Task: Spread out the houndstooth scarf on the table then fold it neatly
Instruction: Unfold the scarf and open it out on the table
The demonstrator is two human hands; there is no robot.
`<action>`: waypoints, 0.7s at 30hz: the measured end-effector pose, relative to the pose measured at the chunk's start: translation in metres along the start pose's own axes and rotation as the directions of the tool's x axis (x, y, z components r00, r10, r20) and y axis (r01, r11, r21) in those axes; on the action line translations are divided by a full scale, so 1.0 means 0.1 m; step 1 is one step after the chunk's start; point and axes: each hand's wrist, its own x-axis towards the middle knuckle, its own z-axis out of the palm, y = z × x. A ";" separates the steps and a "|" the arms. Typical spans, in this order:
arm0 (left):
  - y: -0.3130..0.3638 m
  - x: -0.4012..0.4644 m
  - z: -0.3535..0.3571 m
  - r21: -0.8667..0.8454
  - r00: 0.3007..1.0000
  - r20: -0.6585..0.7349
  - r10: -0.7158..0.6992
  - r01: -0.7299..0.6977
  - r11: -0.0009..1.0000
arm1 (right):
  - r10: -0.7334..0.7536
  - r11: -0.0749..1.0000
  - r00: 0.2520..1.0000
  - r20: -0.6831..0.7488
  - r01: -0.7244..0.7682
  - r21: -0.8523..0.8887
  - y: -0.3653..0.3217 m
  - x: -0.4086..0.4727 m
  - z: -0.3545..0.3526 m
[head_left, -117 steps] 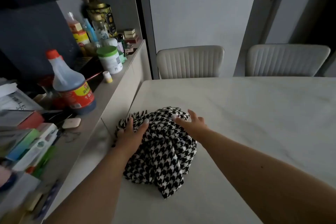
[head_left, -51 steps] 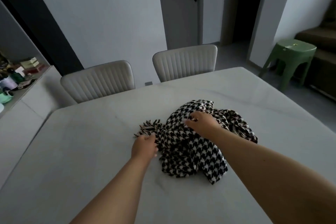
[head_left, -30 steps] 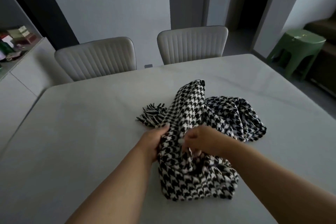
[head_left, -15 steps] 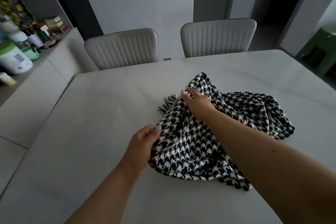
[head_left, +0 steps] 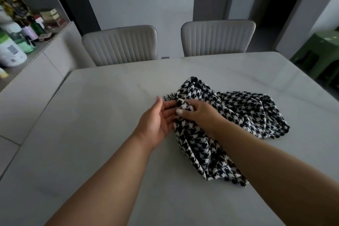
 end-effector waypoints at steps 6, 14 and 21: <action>-0.08 0.38 0.15 0.018 0.989 -0.144 -0.016 0.018 1.000 | 0.242 0.869 0.738 -0.630 0.125 0.480 0.06 0.07 -1.10; -0.51 0.78 0.14 0.330 0.942 -0.318 -0.105 0.214 0.919 | -0.151 0.904 0.512 -0.846 -0.274 -0.327 0.09 0.09 -1.50; -0.64 0.88 0.33 0.107 0.956 -0.154 -0.249 0.267 0.958 | -0.052 0.753 0.988 -0.146 -0.057 -0.655 0.50 0.09 -0.70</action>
